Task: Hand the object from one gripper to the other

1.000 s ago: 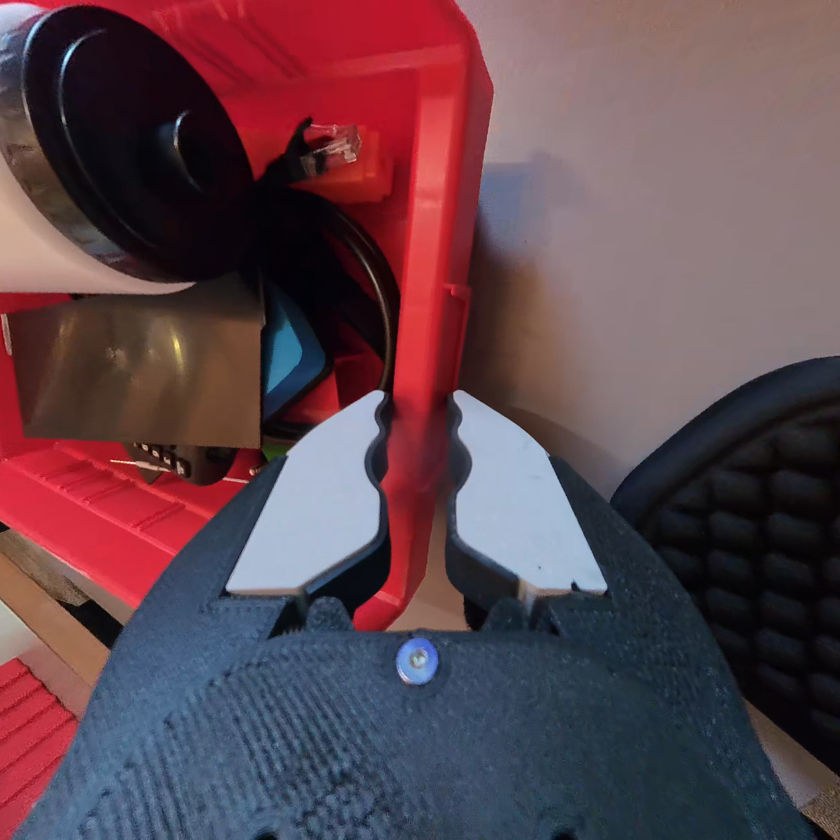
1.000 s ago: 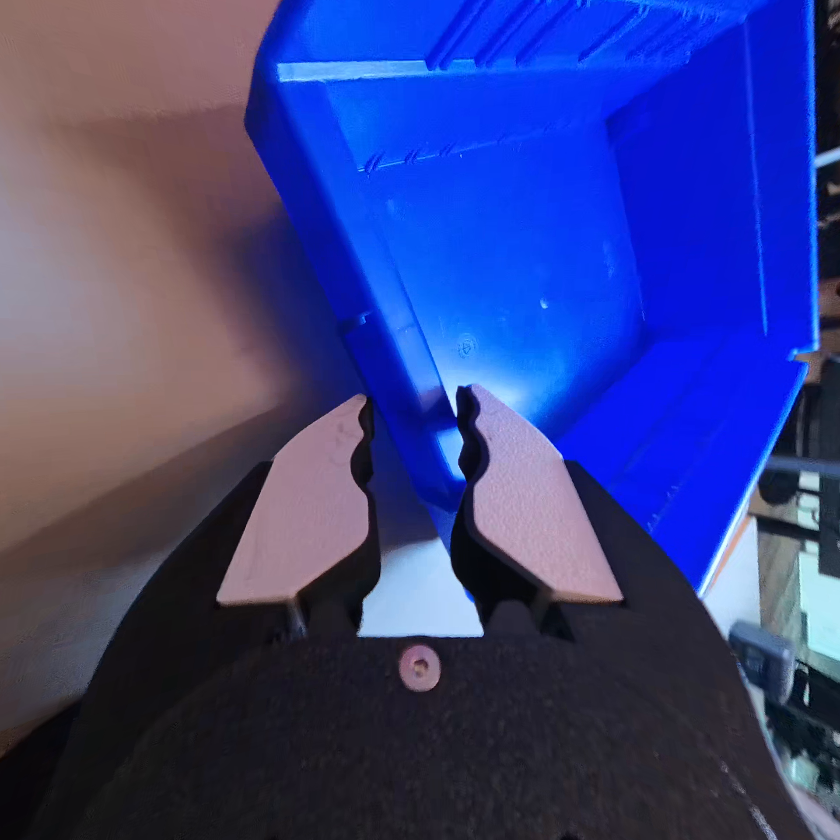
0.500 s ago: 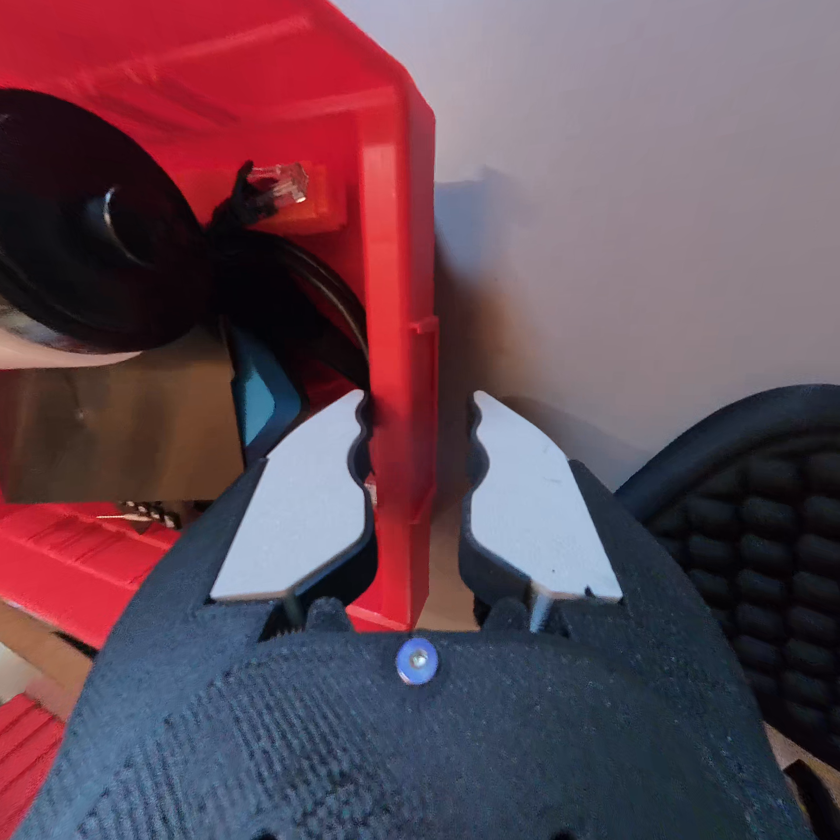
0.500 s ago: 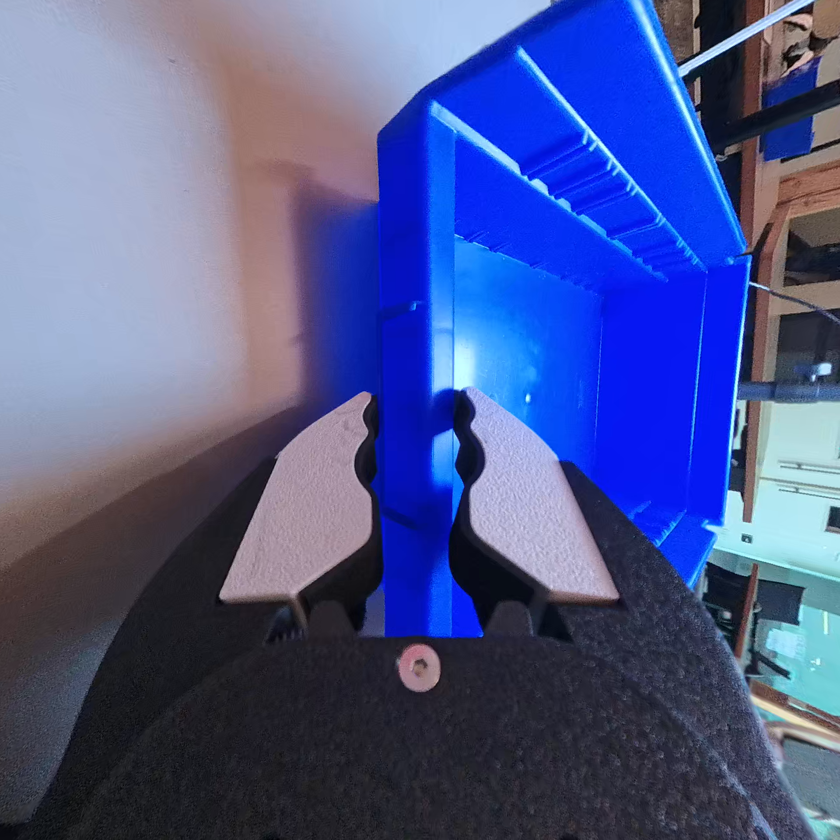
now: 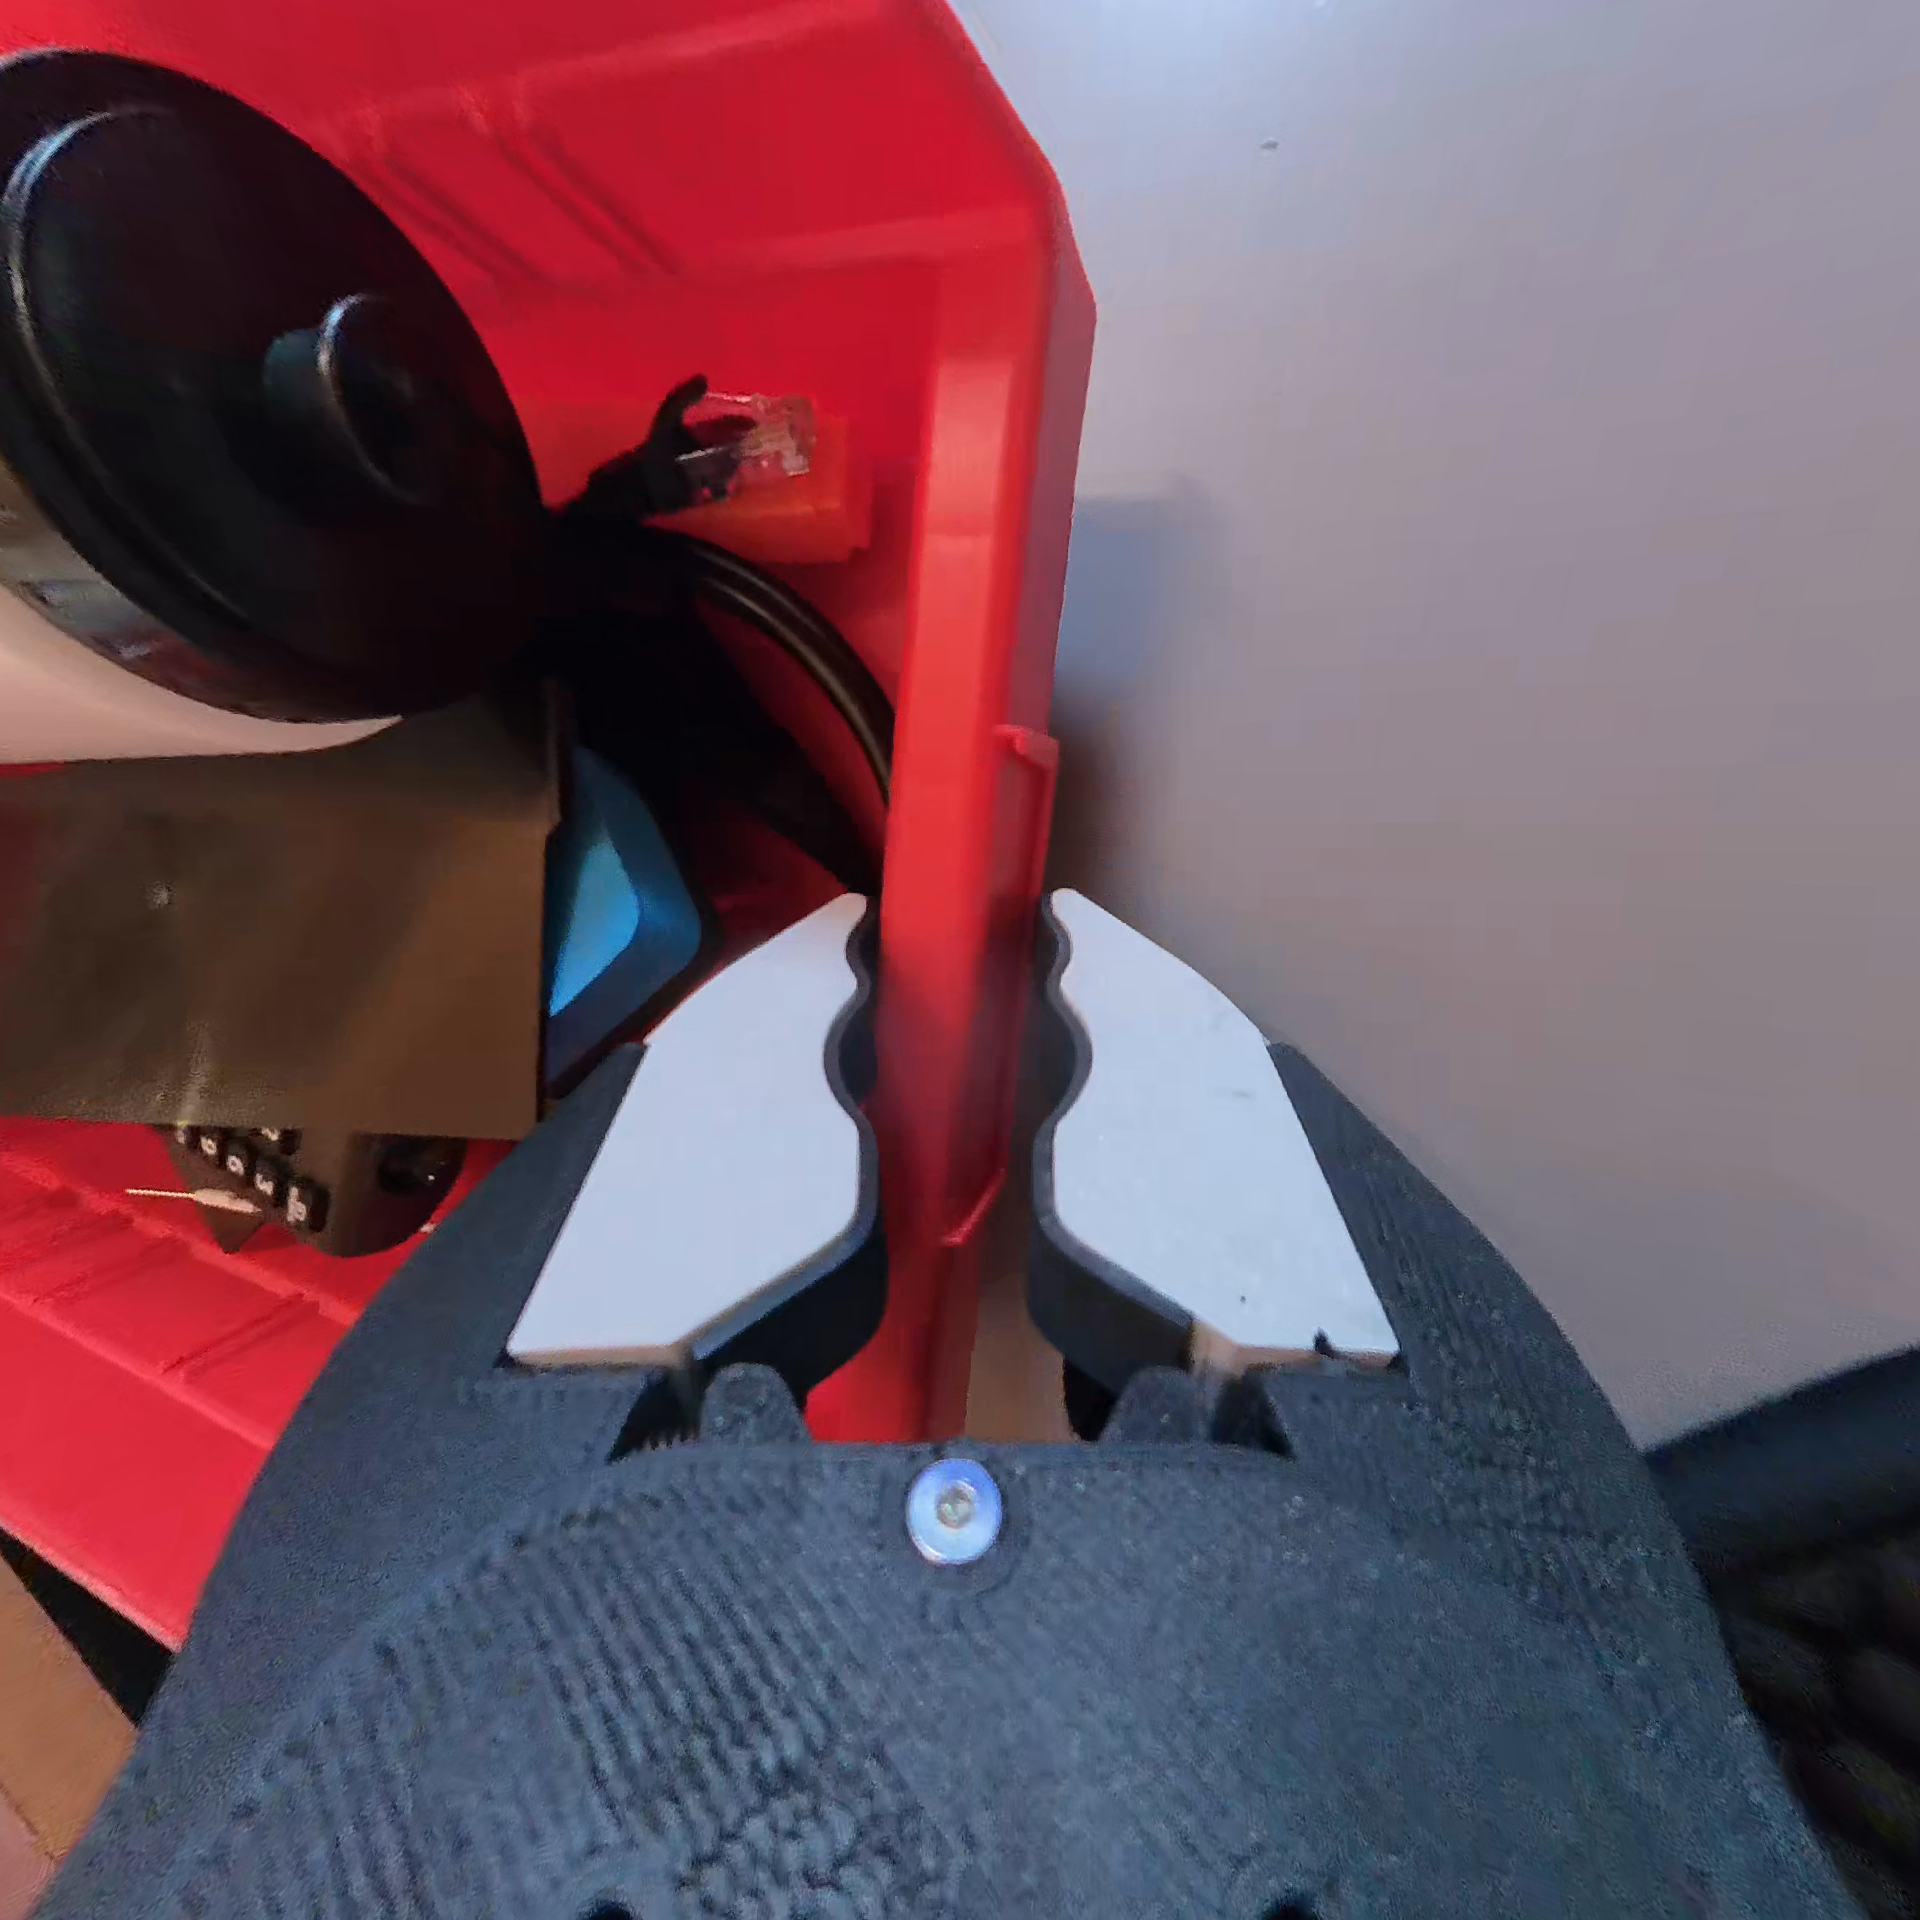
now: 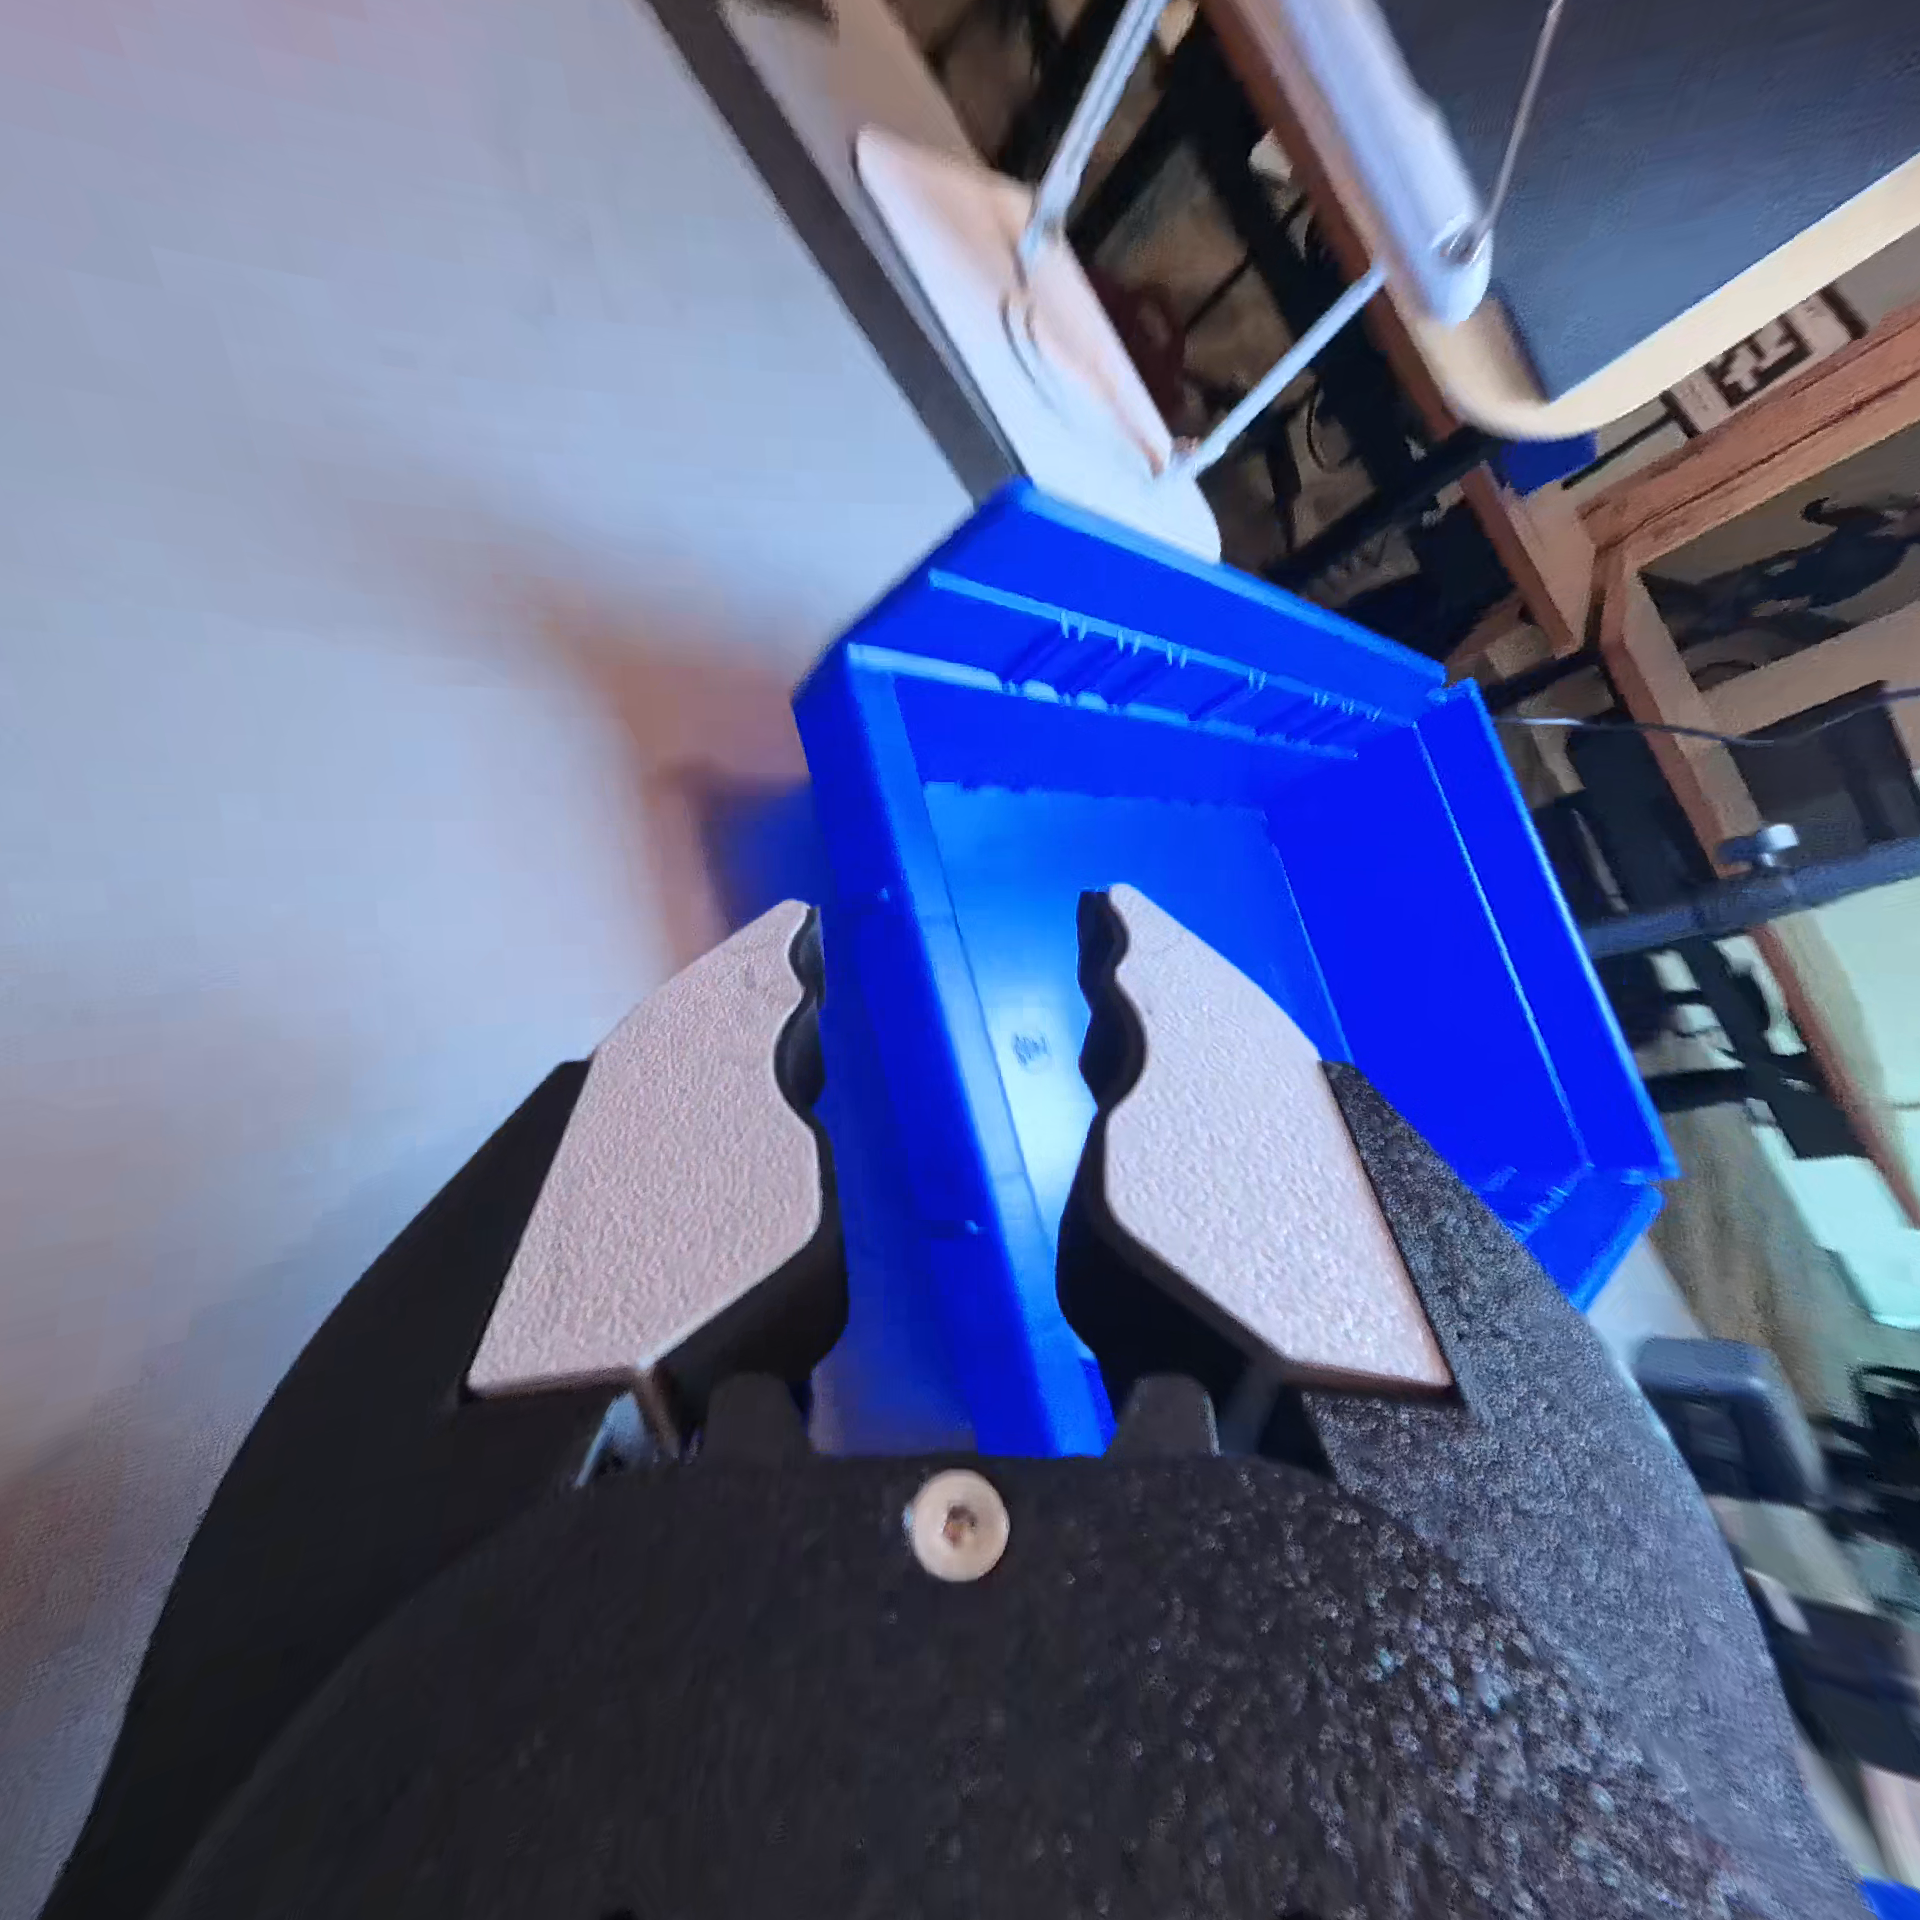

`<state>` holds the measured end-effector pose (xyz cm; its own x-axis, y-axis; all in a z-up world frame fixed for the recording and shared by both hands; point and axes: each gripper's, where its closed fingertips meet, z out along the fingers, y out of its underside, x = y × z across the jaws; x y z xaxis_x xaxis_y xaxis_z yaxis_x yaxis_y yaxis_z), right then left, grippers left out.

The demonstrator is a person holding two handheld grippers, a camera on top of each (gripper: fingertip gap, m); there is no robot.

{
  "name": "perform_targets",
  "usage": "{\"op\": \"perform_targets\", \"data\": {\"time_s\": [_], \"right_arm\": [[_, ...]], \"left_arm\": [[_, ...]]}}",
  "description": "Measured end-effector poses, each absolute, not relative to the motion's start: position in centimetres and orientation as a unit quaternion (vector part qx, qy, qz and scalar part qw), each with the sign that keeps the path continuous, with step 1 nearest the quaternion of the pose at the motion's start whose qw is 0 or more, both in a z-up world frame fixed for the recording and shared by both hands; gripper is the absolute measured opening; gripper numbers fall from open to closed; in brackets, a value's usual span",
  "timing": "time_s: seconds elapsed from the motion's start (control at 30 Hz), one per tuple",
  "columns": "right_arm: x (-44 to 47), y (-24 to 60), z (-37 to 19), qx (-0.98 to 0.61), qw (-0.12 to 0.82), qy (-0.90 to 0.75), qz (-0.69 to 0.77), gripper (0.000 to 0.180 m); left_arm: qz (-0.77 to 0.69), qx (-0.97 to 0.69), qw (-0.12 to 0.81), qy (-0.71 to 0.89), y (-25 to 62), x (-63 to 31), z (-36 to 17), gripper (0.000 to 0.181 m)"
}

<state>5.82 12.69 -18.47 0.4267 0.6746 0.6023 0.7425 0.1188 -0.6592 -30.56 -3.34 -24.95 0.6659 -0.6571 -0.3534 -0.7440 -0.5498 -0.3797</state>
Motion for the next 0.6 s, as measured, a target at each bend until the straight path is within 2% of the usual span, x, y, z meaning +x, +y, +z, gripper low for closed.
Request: {"op": "perform_targets", "data": {"time_s": [0.3, 0.47, 0.6], "right_arm": [[4.0, 9.1, -16.1, -0.681, 0.567, -0.437, 0.155, 0.042], [3.7, 9.9, -15.8, -0.655, 0.618, -0.368, 0.233, 0.039], [3.5, 9.8, -15.8, -0.64, 0.631, -0.353, 0.26, 0.039]], "left_arm": [[0.08, -0.882, 0.297, 0.356, -0.3, -34.0, -24.2, 0.034], [0.034, -0.867, 0.398, 0.299, 0.4, -33.6, -19.1, 0.035], [0.092, -0.832, 0.47, 0.28, 2.7, -33.9, -15.6, 0.038]]}}
